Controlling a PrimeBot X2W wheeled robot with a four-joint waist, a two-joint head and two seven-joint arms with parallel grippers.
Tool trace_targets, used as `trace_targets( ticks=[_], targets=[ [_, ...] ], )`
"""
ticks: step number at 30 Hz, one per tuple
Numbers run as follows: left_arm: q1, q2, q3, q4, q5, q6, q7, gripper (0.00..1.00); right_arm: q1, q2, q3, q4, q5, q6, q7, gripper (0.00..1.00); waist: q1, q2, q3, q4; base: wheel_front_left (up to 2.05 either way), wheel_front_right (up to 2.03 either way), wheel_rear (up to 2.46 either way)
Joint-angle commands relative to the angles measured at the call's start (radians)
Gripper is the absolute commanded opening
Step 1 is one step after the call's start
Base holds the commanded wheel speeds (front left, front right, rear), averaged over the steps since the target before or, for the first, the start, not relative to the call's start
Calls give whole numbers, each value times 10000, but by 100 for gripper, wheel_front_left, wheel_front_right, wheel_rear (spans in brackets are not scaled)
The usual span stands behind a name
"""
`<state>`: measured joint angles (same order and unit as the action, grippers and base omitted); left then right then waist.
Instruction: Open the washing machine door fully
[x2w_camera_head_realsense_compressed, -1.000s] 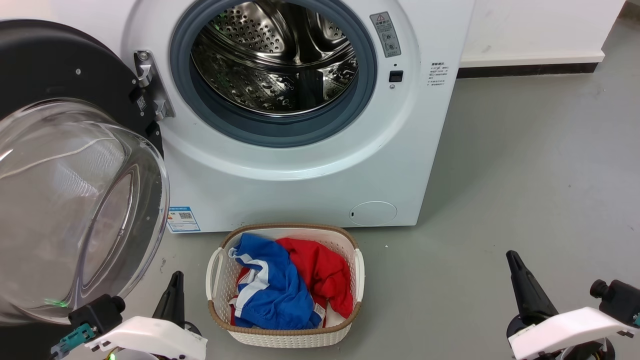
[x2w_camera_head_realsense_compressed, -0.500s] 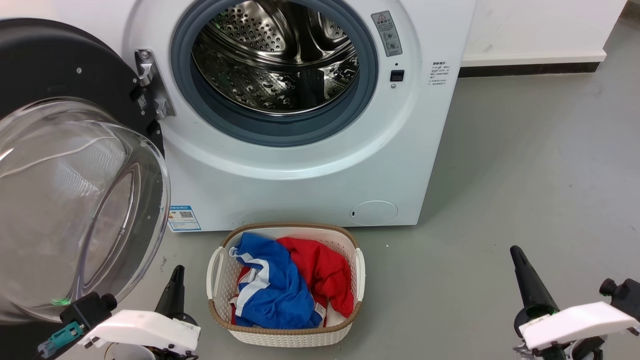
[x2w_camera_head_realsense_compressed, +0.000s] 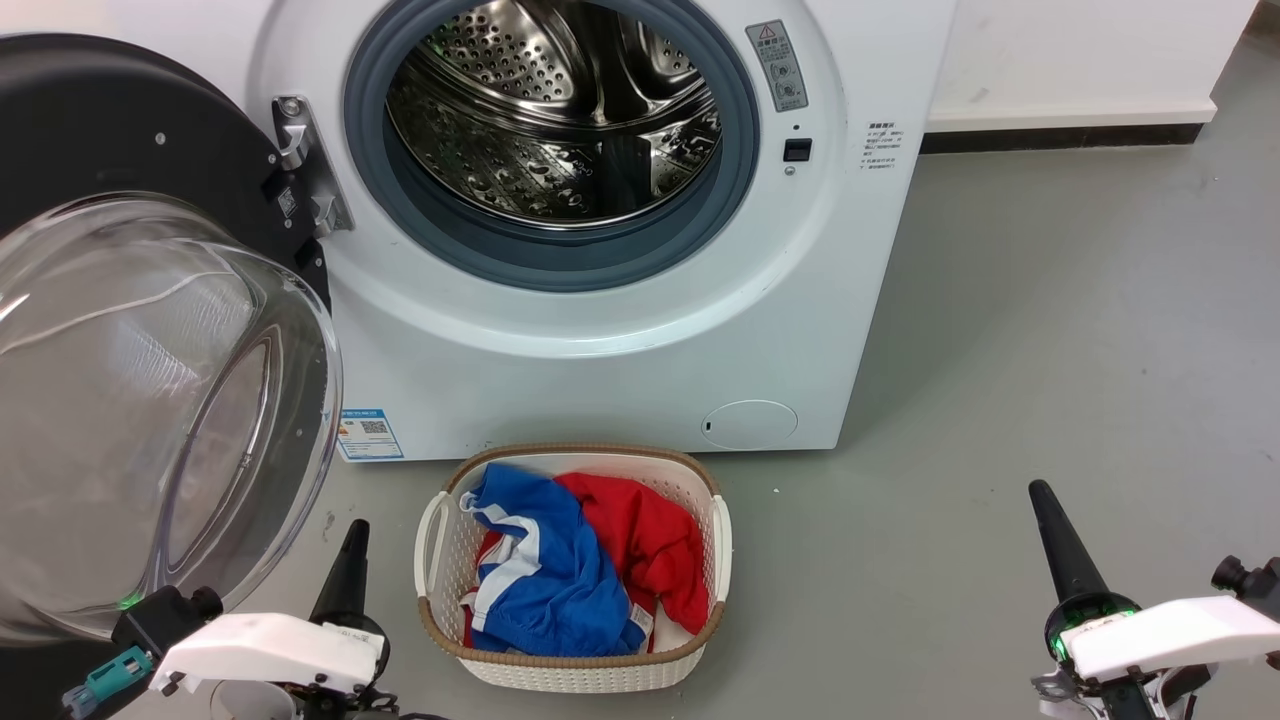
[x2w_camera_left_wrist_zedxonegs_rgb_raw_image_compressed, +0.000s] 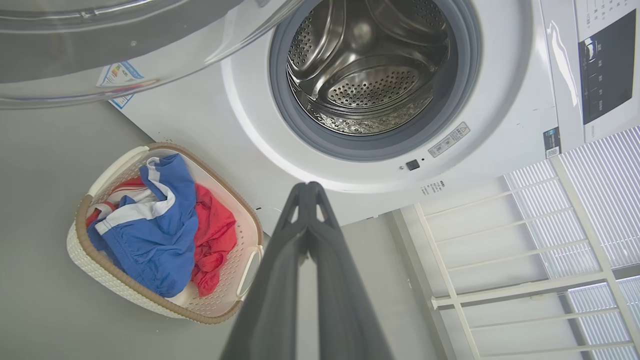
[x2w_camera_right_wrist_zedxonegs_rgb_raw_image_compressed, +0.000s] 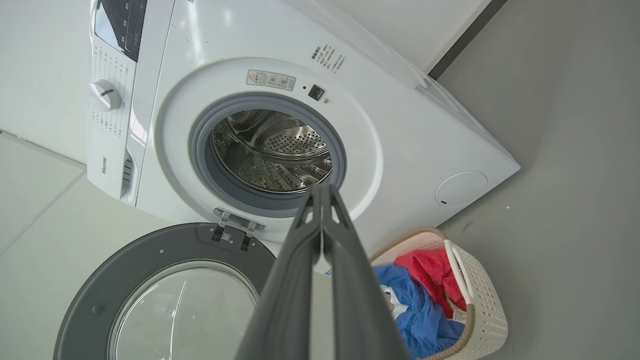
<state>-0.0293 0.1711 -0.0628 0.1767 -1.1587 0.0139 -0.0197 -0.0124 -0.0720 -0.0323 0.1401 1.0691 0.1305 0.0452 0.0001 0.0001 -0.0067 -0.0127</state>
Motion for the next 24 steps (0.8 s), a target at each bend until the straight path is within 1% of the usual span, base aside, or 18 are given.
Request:
trace_targets(
  ticks=[1,24],
  targets=[
    [-278,-16,113,-41,-221,-98,62,0,-251,-54,-41,-15,274,3,20,0,-1,-1,2,3,0,0,0],
    [-513,-463,745,267,-2135,-701,538,0,-579,-25,-257,429,2570,3,220,0,-1,-1,36,47,0,0,0]
  ],
)
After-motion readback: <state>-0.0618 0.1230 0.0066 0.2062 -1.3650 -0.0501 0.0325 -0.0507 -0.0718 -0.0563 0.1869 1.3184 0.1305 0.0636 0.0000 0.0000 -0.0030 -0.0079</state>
